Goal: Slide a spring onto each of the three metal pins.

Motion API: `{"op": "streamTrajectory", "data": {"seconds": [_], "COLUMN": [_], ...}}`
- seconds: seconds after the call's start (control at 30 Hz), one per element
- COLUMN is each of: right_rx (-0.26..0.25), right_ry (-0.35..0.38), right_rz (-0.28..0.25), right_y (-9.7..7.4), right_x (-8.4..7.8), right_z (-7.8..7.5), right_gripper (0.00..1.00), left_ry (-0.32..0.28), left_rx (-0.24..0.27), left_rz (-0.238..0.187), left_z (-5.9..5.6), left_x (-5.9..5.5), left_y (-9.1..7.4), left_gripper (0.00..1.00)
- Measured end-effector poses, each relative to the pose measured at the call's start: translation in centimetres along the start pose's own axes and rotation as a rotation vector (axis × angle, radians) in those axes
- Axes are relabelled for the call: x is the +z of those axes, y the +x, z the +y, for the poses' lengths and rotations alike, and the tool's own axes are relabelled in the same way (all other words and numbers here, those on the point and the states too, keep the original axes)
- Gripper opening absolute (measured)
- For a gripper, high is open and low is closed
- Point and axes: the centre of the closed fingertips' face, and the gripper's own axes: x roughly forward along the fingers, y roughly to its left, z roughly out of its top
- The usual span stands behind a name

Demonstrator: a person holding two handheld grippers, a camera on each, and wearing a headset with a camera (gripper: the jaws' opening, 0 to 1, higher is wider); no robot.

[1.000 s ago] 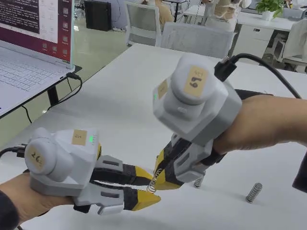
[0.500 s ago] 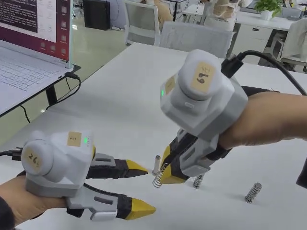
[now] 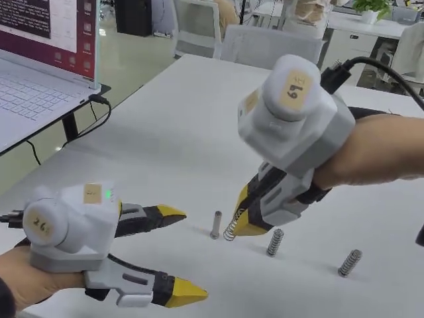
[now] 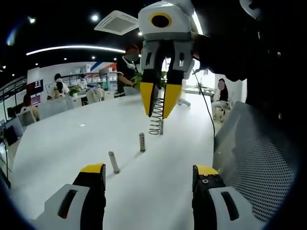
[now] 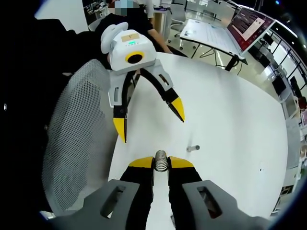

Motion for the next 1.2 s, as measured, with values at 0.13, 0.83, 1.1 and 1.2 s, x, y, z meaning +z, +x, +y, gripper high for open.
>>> {"op": "streamTrajectory", "data": {"seconds": [0.13, 0.83, 1.1, 1.2], "right_rx": [-0.01, -0.041, -0.034, -0.02], "right_ry": [0.009, 0.019, 0.021, 0.022], "right_rz": [0.007, 0.054, 0.09, 0.099], "right_y": [-0.1, 0.4, 1.8, 2.5], "right_x": [-0.3, 0.0, 0.0, 0.1], "right_z": [-0.8, -5.2, -6.7, -6.9], "right_gripper": [0.08, 0.08, 0.08, 0.08], "left_ry": [-0.007, -0.031, -0.031, -0.032], "left_rx": [0.006, 0.025, 0.028, 0.027], "left_rz": [0.01, 0.029, 0.029, 0.03], "left_z": [0.4, 0.7, 0.9, 0.9], "left_x": [-0.7, -2.1, -2.3, -2.3], "left_y": [-0.1, -0.2, -0.4, -0.4], "left_gripper": [0.73, 0.77, 0.77, 0.77]}}
